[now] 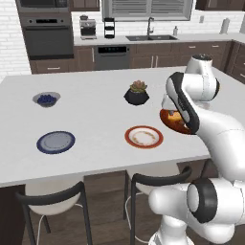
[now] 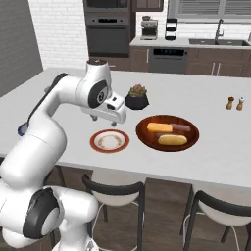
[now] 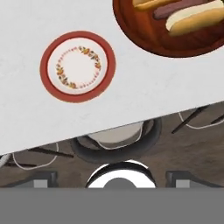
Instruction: Place one bun and one sausage from the bowl on each plate.
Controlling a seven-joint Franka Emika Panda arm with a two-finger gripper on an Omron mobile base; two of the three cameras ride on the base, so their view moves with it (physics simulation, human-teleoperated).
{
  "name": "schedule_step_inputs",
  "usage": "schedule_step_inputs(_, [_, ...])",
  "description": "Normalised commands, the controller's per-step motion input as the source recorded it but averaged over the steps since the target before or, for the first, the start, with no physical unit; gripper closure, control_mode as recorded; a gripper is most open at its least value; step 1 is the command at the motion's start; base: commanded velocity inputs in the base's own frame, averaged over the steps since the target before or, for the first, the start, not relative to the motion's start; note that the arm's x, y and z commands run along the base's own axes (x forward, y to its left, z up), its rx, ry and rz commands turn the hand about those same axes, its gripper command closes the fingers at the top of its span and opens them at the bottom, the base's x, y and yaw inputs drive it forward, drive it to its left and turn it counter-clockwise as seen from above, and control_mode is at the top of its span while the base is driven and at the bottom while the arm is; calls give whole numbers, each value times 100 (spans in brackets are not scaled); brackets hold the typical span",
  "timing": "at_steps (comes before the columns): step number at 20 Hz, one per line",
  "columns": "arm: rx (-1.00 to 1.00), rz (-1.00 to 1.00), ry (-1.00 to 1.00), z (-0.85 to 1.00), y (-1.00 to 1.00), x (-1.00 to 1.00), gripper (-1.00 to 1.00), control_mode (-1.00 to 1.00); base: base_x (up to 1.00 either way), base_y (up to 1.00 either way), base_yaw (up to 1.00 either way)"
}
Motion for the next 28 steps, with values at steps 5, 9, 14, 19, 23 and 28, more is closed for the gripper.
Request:
schedule_step_inputs(5, [0,-37,11,-31,-99,45,-100,-100,0,0,0])
schedule_step_inputs(9, [0,-31,6,-36,-99,38,-100,-100,0,0,0])
schedule_step_inputs(14, [0,-22,3,-32,-78,36,-100,-100,0,0,0])
schedule_step_inputs(19, [-1,-17,2,-44,-43,37,-100,-100,0,0,0])
schedule_step_inputs(23, [0,-13,0,-48,-26,52,-100,-100,0,0,0])
schedule_step_inputs(28, [0,-12,3,-29,-18,69,-100,-100,0,0,0])
